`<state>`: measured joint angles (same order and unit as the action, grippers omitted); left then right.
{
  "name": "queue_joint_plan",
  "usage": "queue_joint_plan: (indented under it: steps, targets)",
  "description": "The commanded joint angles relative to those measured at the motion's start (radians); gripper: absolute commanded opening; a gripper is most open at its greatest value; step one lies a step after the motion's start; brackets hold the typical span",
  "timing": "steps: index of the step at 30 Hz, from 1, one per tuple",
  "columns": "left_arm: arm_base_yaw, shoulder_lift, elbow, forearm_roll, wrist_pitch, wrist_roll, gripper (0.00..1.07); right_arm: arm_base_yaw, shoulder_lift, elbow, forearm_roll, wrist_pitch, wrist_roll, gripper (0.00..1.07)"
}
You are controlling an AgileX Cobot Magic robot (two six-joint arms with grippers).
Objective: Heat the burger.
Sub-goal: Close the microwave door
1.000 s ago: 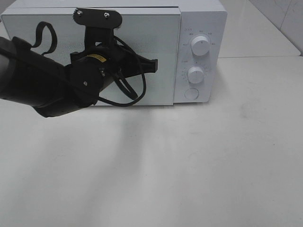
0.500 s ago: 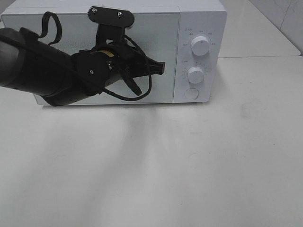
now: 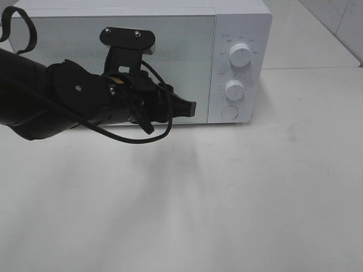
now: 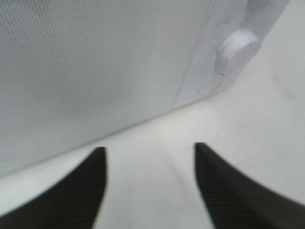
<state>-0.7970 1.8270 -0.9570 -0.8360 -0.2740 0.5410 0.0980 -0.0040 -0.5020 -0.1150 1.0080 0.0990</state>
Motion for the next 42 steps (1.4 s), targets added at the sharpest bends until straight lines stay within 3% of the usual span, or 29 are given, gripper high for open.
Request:
queue_joint_plan:
  steps: [1, 6, 11, 15, 17, 20, 22, 24, 25, 26, 27, 28, 29, 31, 32, 33, 37, 39, 40, 42]
  targets:
    - [-0.002, -0.033, 0.007, -0.040, 0.163, -0.001, 1.01, -0.005, -0.028, 0.002, -0.001, -0.009, 0.011, 0.75]
    - [-0.002, -0.052, 0.007, -0.009, 0.292, -0.001, 0.98, -0.005, -0.028, 0.002, -0.001, -0.009, 0.011, 0.75]
    - [-0.002, -0.085, 0.007, 0.108, 0.512, -0.001, 0.98, -0.005, -0.028, 0.002, -0.001, -0.009, 0.011, 0.75]
    - [-0.002, -0.097, 0.006, 0.148, 0.640, -0.002, 0.98, -0.005, -0.028, 0.002, -0.001, -0.009, 0.011, 0.75]
    - [-0.002, -0.116, 0.004, 0.217, 0.808, -0.020, 0.98, -0.005, -0.028, 0.002, -0.001, -0.009, 0.011, 0.75]
    - [-0.002, -0.120, 0.004, 0.235, 0.837, -0.029, 0.98, -0.005, -0.028, 0.002, -0.001, -0.009, 0.011, 0.75]
    - [-0.002, -0.158, 0.004, 0.317, 0.935, -0.123, 0.98, -0.005, -0.028, 0.002, -0.001, -0.009, 0.011, 0.75]
    - [-0.002, -0.171, 0.004, 0.340, 0.948, -0.150, 0.98, -0.005, -0.028, 0.002, -0.001, -0.009, 0.011, 0.75]
    - [-0.002, -0.200, 0.004, 0.410, 0.979, -0.227, 0.98, -0.005, -0.028, 0.002, -0.001, -0.009, 0.011, 0.75]
    - [-0.002, -0.200, 0.004, 0.410, 0.979, -0.227, 0.98, -0.005, -0.028, 0.002, -0.001, -0.009, 0.011, 0.75]
    - [-0.002, -0.213, 0.004, 0.448, 0.991, -0.261, 0.98, -0.005, -0.028, 0.002, -0.001, -0.009, 0.011, 0.75]
    - [-0.002, -0.242, 0.004, 0.523, 1.026, -0.348, 0.98, -0.005, -0.028, 0.002, -0.001, -0.009, 0.011, 0.75]
    - [-0.002, -0.242, 0.004, 0.523, 1.026, -0.348, 0.98, -0.005, -0.028, 0.002, -0.001, -0.009, 0.011, 0.75]
    - [-0.002, -0.292, 0.004, 0.637, 1.092, -0.459, 0.98, -0.005, -0.028, 0.002, -0.001, -0.009, 0.011, 0.75]
    - [-0.002, -0.292, 0.004, 0.637, 1.092, -0.459, 0.98, -0.005, -0.028, 0.002, -0.001, -0.009, 0.011, 0.75]
    - [0.001, -0.322, 0.004, 0.708, 1.144, -0.506, 0.98, -0.005, -0.028, 0.002, -0.001, -0.009, 0.011, 0.75]
    - [0.045, -0.371, 0.004, 0.745, 1.226, -0.541, 0.98, -0.005, -0.028, 0.002, -0.001, -0.009, 0.011, 0.75]
    - [0.130, -0.430, 0.004, 0.747, 1.289, -0.541, 0.98, -0.005, -0.028, 0.002, -0.001, -0.009, 0.011, 0.75]
    - [0.130, -0.430, 0.004, 0.747, 1.289, -0.541, 0.98, -0.005, -0.028, 0.002, -0.001, -0.009, 0.011, 0.75]
    - [0.243, -0.503, 0.004, 0.747, 1.331, -0.541, 0.98, -0.005, -0.028, 0.002, -0.001, -0.009, 0.011, 0.75]
